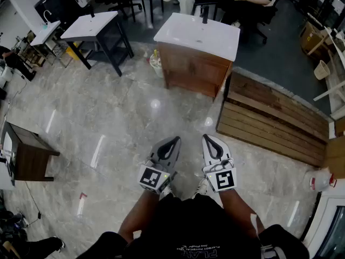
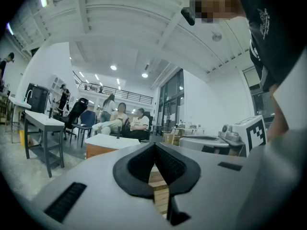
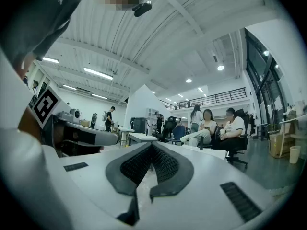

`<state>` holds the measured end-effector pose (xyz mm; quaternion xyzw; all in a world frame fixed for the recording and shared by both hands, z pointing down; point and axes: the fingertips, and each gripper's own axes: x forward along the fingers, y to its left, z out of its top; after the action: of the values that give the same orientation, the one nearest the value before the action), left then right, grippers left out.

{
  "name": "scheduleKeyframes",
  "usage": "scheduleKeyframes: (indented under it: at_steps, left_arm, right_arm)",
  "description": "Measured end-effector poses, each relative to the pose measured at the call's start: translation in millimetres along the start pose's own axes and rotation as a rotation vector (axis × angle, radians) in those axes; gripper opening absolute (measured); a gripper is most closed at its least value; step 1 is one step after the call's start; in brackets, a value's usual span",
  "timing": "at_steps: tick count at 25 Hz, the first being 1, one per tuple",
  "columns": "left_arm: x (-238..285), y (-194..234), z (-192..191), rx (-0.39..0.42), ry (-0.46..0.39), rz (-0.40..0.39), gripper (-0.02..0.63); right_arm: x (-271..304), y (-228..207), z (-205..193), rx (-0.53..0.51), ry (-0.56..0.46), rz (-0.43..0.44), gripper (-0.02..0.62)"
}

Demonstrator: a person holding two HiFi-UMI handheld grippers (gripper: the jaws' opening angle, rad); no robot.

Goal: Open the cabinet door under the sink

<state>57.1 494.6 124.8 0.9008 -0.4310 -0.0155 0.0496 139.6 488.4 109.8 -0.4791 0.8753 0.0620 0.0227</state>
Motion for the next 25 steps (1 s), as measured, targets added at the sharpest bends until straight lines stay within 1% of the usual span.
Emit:
scheduleKeyframes:
  at_steps: [4, 9, 12, 16, 22, 25]
  left_arm:
    - [-3.0, -1.7, 5.2, -0.015, 0.011, 0.029, 0.021]
    - [-9.2, 2.2, 6.2, 0.021, 0.013, 0.029, 0.021]
    - [-11.2, 6.1, 13.6, 0.018, -0.033, 0.025, 0.021]
    - [-17.2, 19.2, 11.3, 0.024, -0.013, 0.043, 0.021]
    - [-28.5, 29.6, 18.4, 0.027, -0.029, 0.015, 0.021]
    - [-36.5, 37.4, 20.5, 0.035, -0.050, -0.020, 0.021]
  right_arm:
    - [-4.3, 3.5, -0.5, -0.010, -0.001, 0.003, 0.021]
    - [1.1, 11.5, -0.3, -0.021, 0.001, 0.005, 0.021]
    - [2.7, 13.2, -2.1, -0.020, 0.004, -0.007, 0.021]
    - [6.9, 15.5, 0.3, -0.023, -0.011, -0.024, 0.021]
    - [15.4, 35.0, 9.5, -0.003, -0.044, -0.036, 0.021]
    - [24.1, 48.6, 12.8, -0.007, -0.052, -0.046, 0.021]
